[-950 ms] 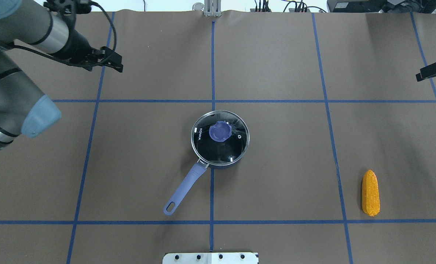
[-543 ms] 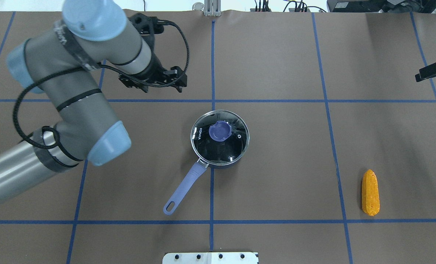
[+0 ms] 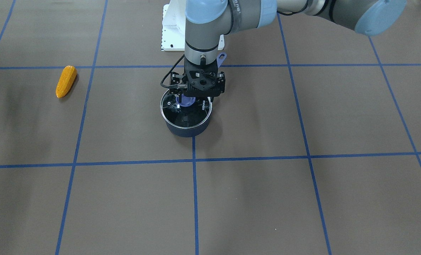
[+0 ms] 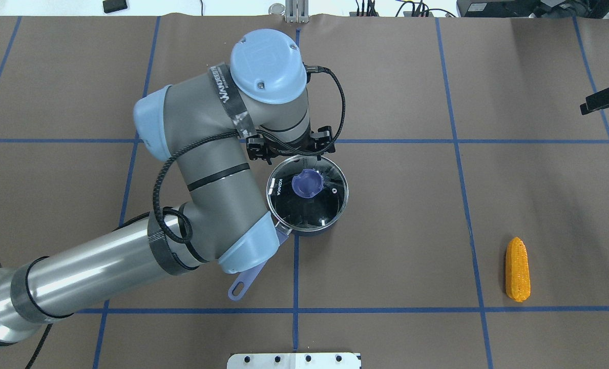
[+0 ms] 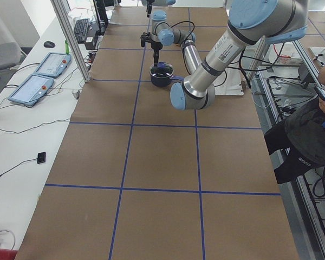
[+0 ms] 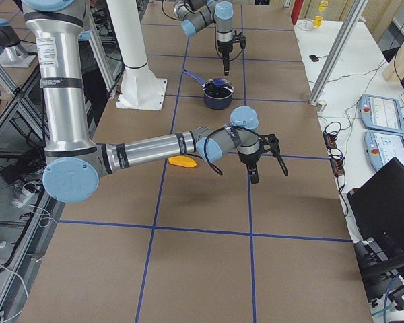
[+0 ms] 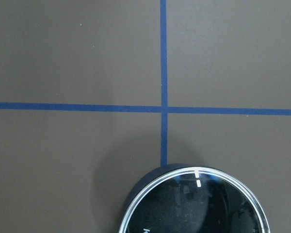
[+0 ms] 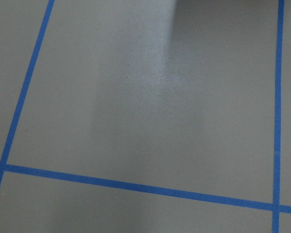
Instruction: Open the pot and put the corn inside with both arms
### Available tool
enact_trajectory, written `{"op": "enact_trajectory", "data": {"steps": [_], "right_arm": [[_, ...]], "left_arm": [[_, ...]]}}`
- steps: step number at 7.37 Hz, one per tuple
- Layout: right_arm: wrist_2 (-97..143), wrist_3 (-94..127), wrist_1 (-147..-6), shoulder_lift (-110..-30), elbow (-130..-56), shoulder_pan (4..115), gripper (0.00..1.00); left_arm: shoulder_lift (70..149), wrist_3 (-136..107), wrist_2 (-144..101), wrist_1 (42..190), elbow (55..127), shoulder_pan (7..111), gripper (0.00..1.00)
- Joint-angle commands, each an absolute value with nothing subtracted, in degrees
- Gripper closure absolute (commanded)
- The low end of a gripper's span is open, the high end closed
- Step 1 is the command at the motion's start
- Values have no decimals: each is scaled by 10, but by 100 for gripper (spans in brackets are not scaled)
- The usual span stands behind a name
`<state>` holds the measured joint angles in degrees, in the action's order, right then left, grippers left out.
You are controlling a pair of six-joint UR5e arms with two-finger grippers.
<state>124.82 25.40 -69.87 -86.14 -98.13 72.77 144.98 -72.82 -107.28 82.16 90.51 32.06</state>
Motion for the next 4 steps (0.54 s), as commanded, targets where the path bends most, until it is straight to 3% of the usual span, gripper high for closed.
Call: {"op": "enact_trajectory", "data": {"steps": [1, 4], "right_arm": [[1248, 254, -699, -861, -981, 728, 0], [1248, 254, -699, -861, -982, 728, 0]], "left_arm": [[1463, -754, -1061, 824, 875, 298, 2], [1461, -759, -1060, 826, 869, 288, 2]]}}
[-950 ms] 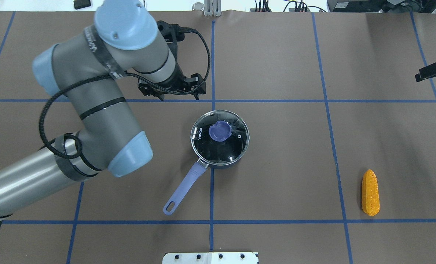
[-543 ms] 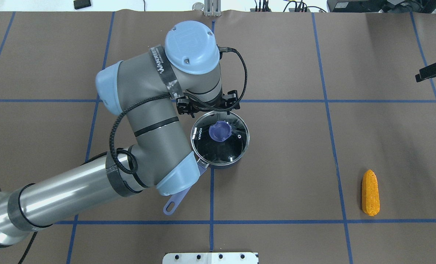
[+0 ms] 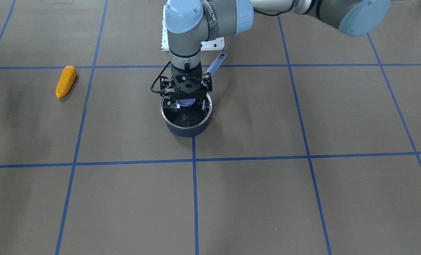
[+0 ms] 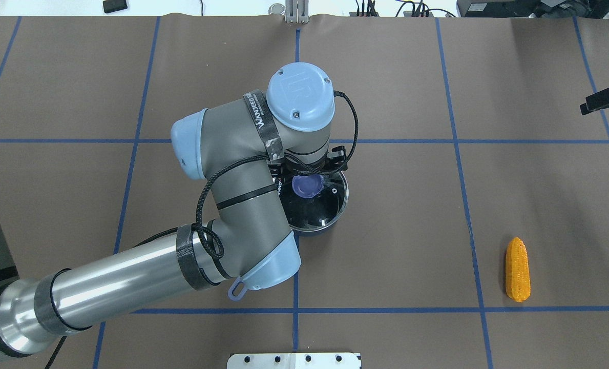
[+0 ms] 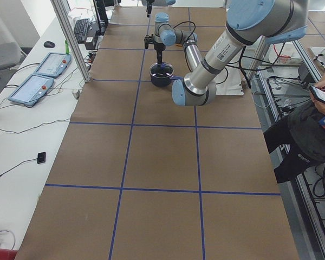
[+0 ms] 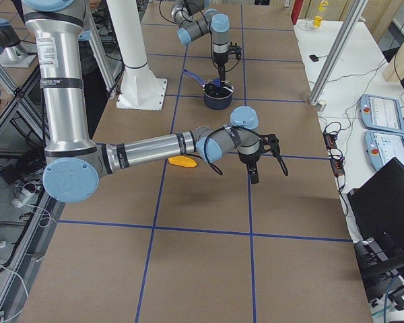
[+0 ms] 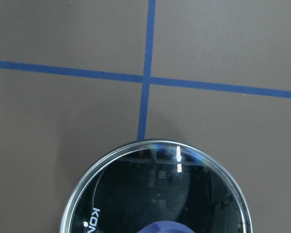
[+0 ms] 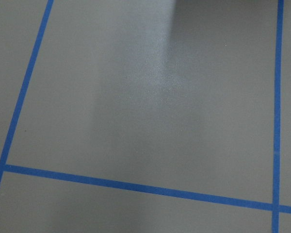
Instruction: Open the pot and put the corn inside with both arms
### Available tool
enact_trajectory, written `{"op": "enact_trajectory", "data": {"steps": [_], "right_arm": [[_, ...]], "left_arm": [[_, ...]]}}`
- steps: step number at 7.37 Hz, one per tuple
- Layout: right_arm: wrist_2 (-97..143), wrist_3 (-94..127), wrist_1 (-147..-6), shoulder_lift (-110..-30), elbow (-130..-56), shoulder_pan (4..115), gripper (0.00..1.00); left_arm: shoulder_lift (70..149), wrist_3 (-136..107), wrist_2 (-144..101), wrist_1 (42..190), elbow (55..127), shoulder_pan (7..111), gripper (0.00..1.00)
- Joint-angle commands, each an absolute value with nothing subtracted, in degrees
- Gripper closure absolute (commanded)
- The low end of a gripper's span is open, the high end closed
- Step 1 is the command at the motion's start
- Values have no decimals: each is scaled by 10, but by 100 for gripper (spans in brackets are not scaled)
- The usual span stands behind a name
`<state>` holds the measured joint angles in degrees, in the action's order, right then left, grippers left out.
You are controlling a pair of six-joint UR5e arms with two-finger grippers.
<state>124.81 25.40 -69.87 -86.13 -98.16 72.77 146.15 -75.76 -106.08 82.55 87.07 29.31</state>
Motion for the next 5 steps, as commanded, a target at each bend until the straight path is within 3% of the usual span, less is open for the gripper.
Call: {"op": "enact_trajectory", "data": {"steps": [1, 2, 5], "right_arm": [[1248, 254, -699, -861, -982, 728, 0], [1248, 254, -699, -861, -982, 728, 0], [1248, 254, -699, -861, -982, 728, 0]], "left_arm": [[1461, -759, -1044, 828, 868, 278, 2], [1460, -760, -1040, 828, 868, 275, 2], [1456, -759, -1032, 827, 869, 275, 45]]}}
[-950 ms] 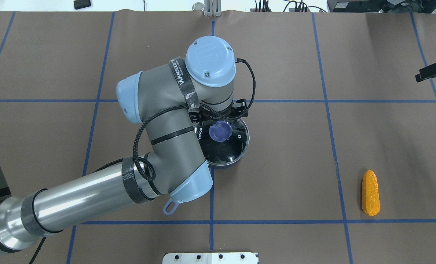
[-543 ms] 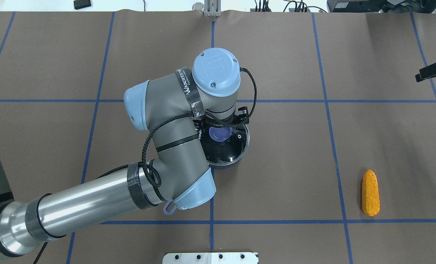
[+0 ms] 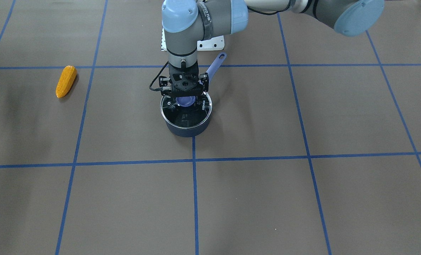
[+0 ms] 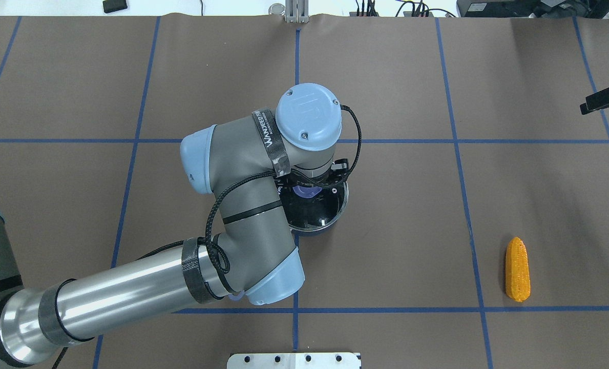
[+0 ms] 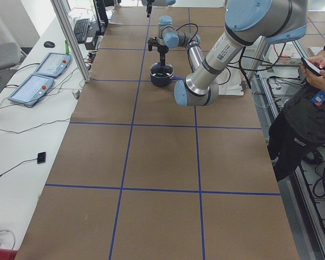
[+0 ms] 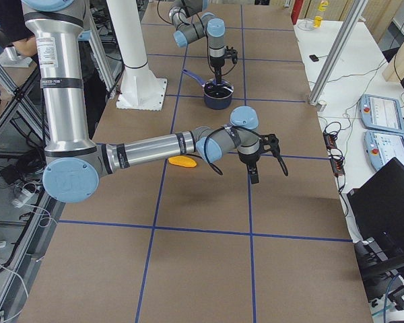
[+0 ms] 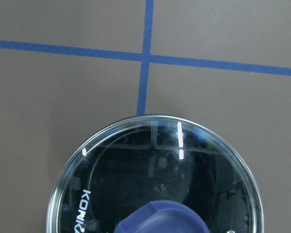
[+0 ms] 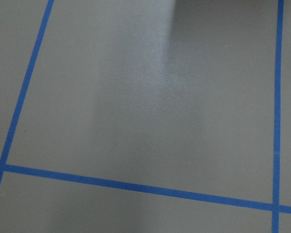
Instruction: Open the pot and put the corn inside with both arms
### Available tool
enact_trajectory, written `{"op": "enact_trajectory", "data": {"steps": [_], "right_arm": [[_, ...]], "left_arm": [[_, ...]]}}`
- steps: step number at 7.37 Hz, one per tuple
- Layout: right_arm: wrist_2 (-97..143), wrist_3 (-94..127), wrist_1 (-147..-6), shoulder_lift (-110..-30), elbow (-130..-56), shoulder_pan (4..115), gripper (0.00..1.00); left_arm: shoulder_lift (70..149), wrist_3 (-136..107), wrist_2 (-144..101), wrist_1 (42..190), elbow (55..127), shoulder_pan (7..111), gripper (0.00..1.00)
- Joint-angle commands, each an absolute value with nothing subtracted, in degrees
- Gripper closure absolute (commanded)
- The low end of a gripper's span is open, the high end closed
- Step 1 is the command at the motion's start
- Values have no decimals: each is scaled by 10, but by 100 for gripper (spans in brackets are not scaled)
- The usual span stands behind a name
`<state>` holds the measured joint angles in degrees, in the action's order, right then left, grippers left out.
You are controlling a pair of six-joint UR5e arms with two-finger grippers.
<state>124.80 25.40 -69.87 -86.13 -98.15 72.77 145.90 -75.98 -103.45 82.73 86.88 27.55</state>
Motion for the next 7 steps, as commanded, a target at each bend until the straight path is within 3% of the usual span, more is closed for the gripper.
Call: {"op": "enact_trajectory", "data": {"steps": [1, 2, 3, 6, 7], "right_arm": [[1248, 254, -699, -861, -982, 728, 0], [1248, 254, -699, -861, -982, 727, 0], [1248, 253, -699, -861, -982, 727, 0], [1248, 254, -699, -860, -983, 727, 0], [1248, 254, -699, -860, -983, 726, 0]], "left_arm": [[1455, -759, -1031, 827, 871, 275, 63], [1455, -758, -1032, 824, 877, 275, 77], [1455, -756, -1033, 820, 892, 276, 81], [1443, -715, -1037, 753, 979, 295, 83], [1395, -674, -1040, 746, 1026, 312, 84]]}}
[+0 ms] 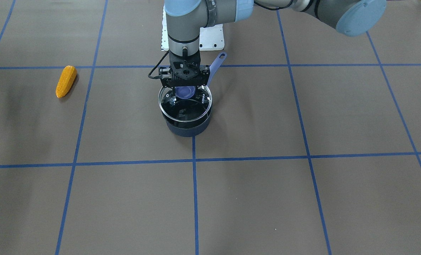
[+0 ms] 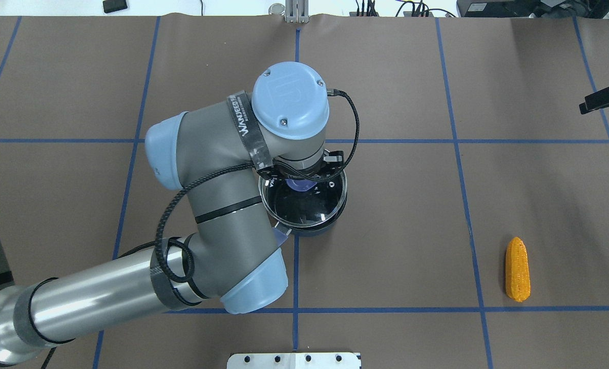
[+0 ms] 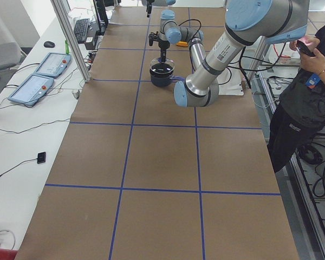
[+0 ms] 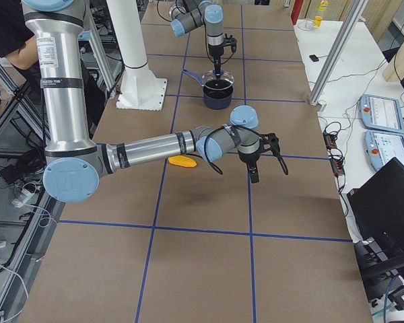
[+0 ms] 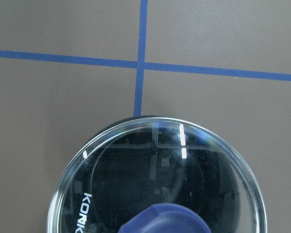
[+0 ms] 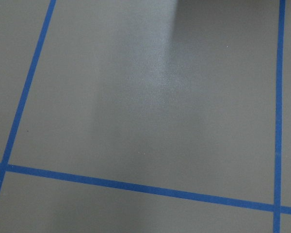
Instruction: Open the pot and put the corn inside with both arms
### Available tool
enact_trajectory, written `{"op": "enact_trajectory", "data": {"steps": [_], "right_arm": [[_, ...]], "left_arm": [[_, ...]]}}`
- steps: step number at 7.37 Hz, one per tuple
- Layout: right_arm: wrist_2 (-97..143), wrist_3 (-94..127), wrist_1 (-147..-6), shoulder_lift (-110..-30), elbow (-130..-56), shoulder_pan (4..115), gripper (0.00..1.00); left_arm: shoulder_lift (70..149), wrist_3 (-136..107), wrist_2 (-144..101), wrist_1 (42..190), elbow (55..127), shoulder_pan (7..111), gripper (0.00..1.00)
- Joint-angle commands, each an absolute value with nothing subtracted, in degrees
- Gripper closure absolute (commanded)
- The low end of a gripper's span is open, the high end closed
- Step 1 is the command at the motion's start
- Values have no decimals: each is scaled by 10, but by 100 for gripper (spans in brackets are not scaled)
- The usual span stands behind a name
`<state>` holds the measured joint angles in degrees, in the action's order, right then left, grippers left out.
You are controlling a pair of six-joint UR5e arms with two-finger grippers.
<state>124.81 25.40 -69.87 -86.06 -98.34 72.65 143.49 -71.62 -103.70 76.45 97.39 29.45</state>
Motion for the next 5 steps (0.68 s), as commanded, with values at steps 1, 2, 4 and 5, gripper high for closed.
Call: {"op": "enact_trajectory", "data": {"steps": [1, 2, 4, 5], "right_arm": [[1248, 254, -699, -861, -984, 724, 0], [1248, 254, -699, -861, -984, 722, 0], [1248, 254, -699, -862, -983, 719, 0], [1248, 254, -699, -862, -983, 718, 0]], "left_arm": [[1344, -599, -1068, 746, 1062, 343, 84], [1294, -531, -1096, 748, 1090, 378, 84], [1178, -389, -1109, 794, 1129, 433, 85], [1098, -320, -1169, 868, 1132, 467, 85]]}}
